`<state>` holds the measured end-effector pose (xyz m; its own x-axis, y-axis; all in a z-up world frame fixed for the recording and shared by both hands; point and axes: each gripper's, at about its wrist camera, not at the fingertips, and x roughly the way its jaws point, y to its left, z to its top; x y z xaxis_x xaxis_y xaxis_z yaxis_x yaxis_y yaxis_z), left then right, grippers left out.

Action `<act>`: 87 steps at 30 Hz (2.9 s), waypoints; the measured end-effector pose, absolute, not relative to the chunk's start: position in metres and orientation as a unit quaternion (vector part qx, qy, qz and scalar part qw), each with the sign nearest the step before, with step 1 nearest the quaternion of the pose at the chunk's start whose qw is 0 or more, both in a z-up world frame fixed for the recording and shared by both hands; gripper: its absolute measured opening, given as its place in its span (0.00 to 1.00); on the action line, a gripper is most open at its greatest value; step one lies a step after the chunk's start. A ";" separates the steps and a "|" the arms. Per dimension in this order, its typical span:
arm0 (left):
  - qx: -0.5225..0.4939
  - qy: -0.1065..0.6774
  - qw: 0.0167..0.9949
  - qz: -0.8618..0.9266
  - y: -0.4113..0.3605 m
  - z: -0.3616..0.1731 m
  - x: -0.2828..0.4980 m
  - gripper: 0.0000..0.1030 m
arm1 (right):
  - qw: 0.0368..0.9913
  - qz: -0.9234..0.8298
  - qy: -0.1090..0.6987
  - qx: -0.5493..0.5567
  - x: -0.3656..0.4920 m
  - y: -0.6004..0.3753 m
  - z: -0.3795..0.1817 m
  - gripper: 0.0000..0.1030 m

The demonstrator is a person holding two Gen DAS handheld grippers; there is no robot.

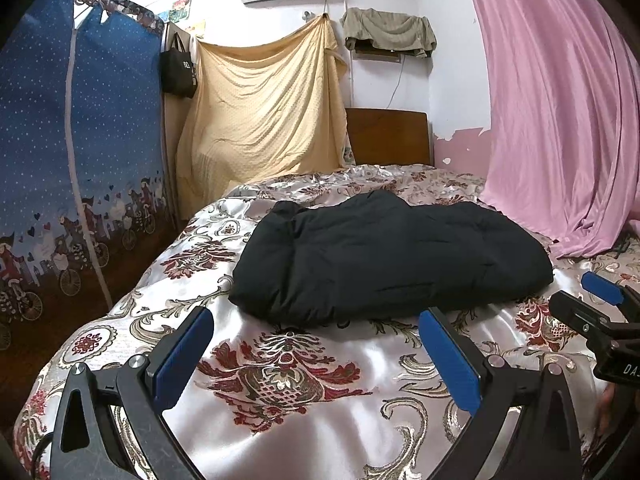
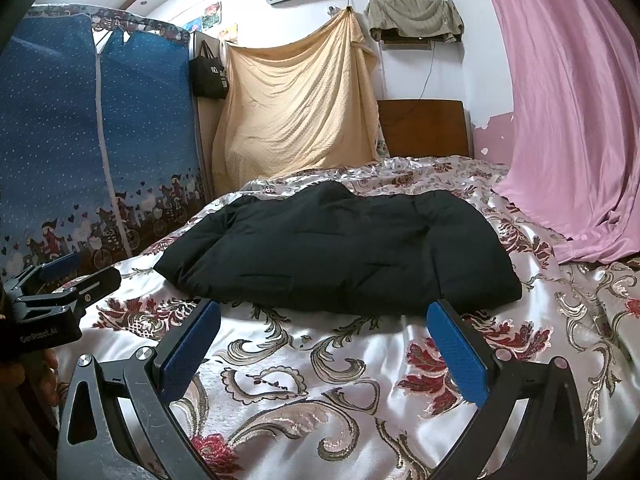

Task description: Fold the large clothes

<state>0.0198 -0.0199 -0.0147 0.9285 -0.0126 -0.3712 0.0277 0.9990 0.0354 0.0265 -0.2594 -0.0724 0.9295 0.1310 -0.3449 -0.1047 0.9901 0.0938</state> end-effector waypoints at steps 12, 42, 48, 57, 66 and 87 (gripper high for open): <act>0.020 0.188 0.982 -0.010 -0.020 -0.015 0.020 1.00 | 0.981 0.060 0.180 0.033 0.027 -0.257 -0.077 0.99; 0.021 0.188 0.982 -0.009 -0.019 -0.015 0.020 1.00 | 0.981 0.060 0.182 0.033 0.027 -0.256 -0.078 0.99; 0.020 0.188 0.982 -0.009 -0.019 -0.016 0.020 1.00 | 0.981 0.060 0.182 0.034 0.027 -0.256 -0.078 0.99; 0.021 0.188 0.982 -0.009 -0.018 -0.016 0.020 1.00 | 0.981 0.060 0.182 0.034 0.027 -0.256 -0.077 0.99; 0.020 0.188 0.982 -0.010 -0.018 -0.016 0.020 1.00 | 0.981 0.060 0.182 0.034 0.027 -0.256 -0.077 0.99; 0.005 0.198 0.980 0.025 -0.019 -0.014 0.013 1.00 | 0.981 0.060 0.183 0.034 0.027 -0.255 -0.077 0.99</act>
